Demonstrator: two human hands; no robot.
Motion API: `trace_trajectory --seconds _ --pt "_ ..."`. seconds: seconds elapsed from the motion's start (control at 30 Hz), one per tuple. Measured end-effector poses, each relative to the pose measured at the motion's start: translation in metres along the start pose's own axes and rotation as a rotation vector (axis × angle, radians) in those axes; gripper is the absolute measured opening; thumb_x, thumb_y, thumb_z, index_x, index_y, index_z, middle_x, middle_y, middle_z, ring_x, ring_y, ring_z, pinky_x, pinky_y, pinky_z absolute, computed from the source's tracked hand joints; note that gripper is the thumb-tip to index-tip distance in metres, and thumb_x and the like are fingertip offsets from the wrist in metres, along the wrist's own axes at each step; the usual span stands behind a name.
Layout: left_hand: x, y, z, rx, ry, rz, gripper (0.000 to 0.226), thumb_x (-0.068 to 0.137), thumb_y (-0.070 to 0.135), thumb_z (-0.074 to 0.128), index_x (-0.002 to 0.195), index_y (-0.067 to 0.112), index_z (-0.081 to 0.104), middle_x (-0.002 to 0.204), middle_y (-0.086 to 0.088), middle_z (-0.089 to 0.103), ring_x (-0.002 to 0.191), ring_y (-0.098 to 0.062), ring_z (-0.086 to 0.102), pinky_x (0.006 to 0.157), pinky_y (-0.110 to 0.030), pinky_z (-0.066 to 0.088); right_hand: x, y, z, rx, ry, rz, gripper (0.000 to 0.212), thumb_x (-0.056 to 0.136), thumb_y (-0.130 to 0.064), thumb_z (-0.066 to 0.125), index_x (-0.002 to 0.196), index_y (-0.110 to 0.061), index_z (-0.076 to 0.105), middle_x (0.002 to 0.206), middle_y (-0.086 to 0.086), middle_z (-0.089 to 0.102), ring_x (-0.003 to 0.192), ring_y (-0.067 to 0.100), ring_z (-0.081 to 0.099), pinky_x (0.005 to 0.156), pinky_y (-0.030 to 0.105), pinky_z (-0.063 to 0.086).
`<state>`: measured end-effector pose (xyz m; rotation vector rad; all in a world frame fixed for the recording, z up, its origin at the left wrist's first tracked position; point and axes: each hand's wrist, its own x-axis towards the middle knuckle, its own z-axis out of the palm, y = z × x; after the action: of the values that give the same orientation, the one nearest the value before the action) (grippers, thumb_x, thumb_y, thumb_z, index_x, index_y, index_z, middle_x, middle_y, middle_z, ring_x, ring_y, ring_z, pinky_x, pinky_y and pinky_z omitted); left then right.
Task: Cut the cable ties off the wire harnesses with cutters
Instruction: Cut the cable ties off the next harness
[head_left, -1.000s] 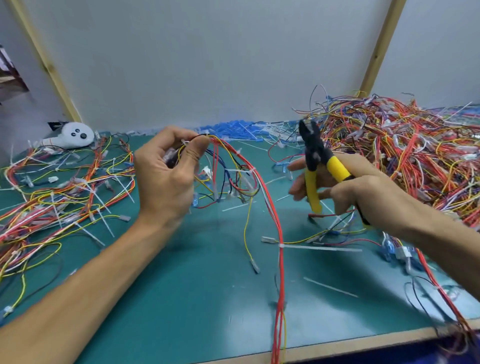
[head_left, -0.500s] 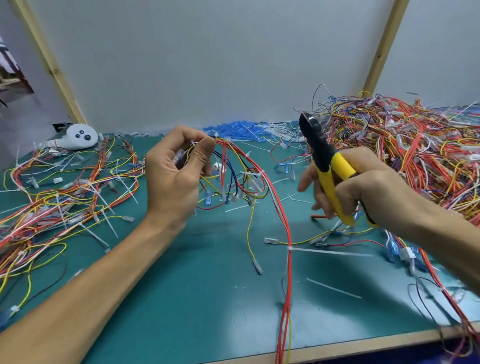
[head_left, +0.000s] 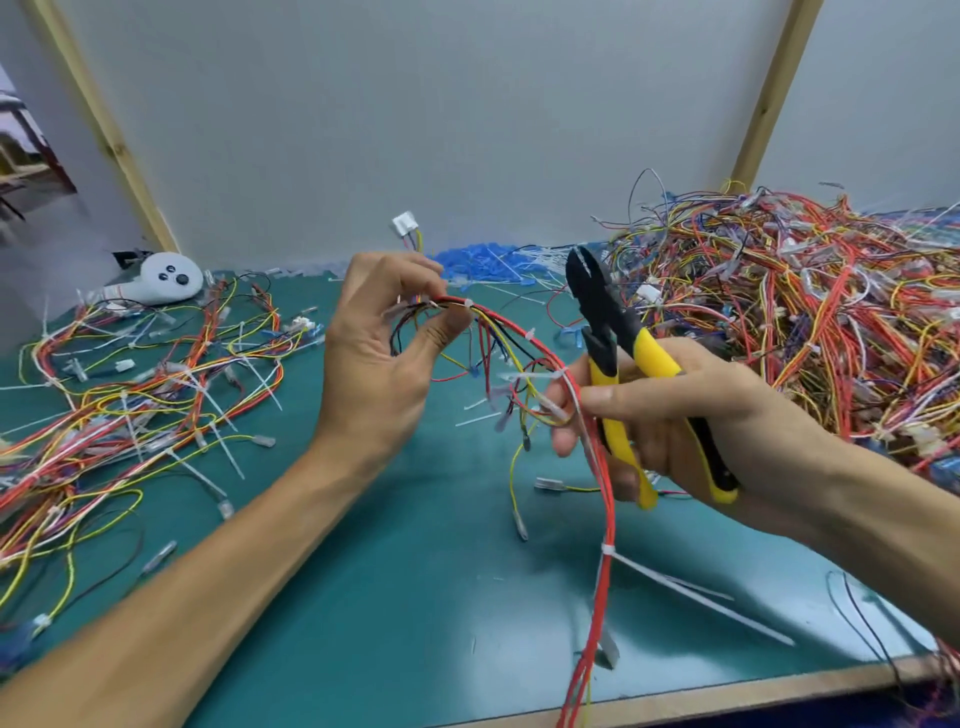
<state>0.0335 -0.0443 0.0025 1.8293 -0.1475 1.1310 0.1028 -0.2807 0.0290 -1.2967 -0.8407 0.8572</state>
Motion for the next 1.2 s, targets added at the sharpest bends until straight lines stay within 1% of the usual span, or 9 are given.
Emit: trace_trajectory --seconds 0.17,0.3,0.43,0.57,0.7,0.8,0.9,1.0,1.2 --pt "-0.004 -0.006 -0.002 0.366 0.025 -0.100 0.033 0.081 0.032 0.087 0.101 0.021 0.064 0.112 -0.002 0.055 0.108 -0.015 0.059 0.100 -0.035 0.049 0.001 0.006 0.004 -0.101 0.189 -0.093 0.010 0.082 -0.014 0.076 0.092 -0.010 0.077 0.078 0.017 0.067 0.058 0.024 0.048 0.048 0.028 0.042" --pt "-0.010 0.005 0.001 0.465 0.130 -0.066 0.028 0.082 0.020 0.084 0.094 0.014 0.059 0.093 0.001 0.057 0.081 -0.018 0.055 0.075 -0.035 0.049 0.005 0.009 0.002 -0.113 0.373 -0.193 0.007 0.090 -0.003 0.072 0.098 -0.004 0.072 0.079 0.015 0.070 0.058 0.026 0.050 0.049 0.029 0.044" --pt "-0.026 0.023 0.015 0.074 -0.337 -0.122 0.009 0.093 0.026 0.069 0.097 0.018 0.068 0.077 0.002 0.068 0.071 -0.017 0.065 0.066 -0.044 0.052 0.006 0.011 0.001 -0.168 0.439 -0.277 0.010 0.095 -0.004 0.069 0.104 -0.004 0.072 0.077 0.010 0.070 0.057 0.019 0.053 0.051 0.025 0.045" --pt "-0.044 0.030 0.034 -0.099 -0.705 -0.266 0.044 0.102 0.031 0.061 0.145 0.032 0.051 0.115 0.004 0.075 0.109 -0.020 0.070 0.097 -0.037 0.054 0.005 0.022 0.006 -0.334 0.397 -0.290 0.010 0.095 -0.013 0.076 0.104 -0.016 0.076 0.071 -0.006 0.065 0.059 0.008 0.056 0.055 0.020 0.044" --pt "-0.039 0.026 0.033 -0.324 -0.654 -0.441 0.048 0.097 0.005 0.063 0.143 0.013 0.049 0.133 -0.009 0.068 0.123 -0.024 0.065 0.109 -0.040 0.049 0.008 0.022 0.000 -0.759 0.399 -0.339 0.014 0.096 -0.026 0.075 0.099 -0.039 0.073 0.098 -0.003 0.057 0.087 0.007 0.059 0.074 0.017 0.042" --pt "-0.032 0.023 0.029 -0.428 -0.502 -0.510 0.059 0.088 -0.021 0.062 0.141 -0.002 0.043 0.128 -0.008 0.071 0.119 -0.022 0.068 0.104 -0.041 0.053 0.005 0.019 -0.009 -1.009 0.500 -0.442 0.022 0.093 -0.022 0.077 0.110 -0.036 0.074 0.111 0.001 0.052 0.101 0.011 0.057 0.082 0.022 0.045" --pt "-0.024 0.025 0.022 -0.529 -0.375 -0.552 0.049 0.082 -0.013 0.060 0.128 -0.004 0.048 0.114 -0.016 0.075 0.096 -0.032 0.075 0.081 -0.036 0.062 0.003 0.010 -0.019 -1.218 0.531 -0.505 0.024 0.096 -0.026 0.073 0.120 -0.025 0.072 0.113 0.002 0.051 0.090 0.019 0.055 0.080 0.032 0.048" --pt "-0.017 0.025 0.015 -0.657 -0.289 -0.662 0.039 0.084 -0.003 0.057 0.122 -0.008 0.055 0.083 -0.020 0.068 0.054 -0.021 0.057 0.052 -0.028 0.048 0.002 0.000 -0.027 -1.480 0.539 -0.422 0.024 0.097 -0.034 0.066 0.119 -0.023 0.065 0.108 -0.002 0.054 0.093 0.027 0.056 0.072 0.041 0.048" --pt "-0.018 0.024 0.016 -0.650 -0.299 -0.658 0.023 0.088 0.002 0.061 0.110 0.005 0.063 0.067 -0.019 0.061 0.039 -0.015 0.040 0.044 -0.021 0.035 -0.003 -0.006 -0.023 -1.595 0.538 -0.297 0.038 0.090 -0.036 0.059 0.123 -0.020 0.068 0.105 0.004 0.059 0.097 0.034 0.057 0.069 0.034 0.034"
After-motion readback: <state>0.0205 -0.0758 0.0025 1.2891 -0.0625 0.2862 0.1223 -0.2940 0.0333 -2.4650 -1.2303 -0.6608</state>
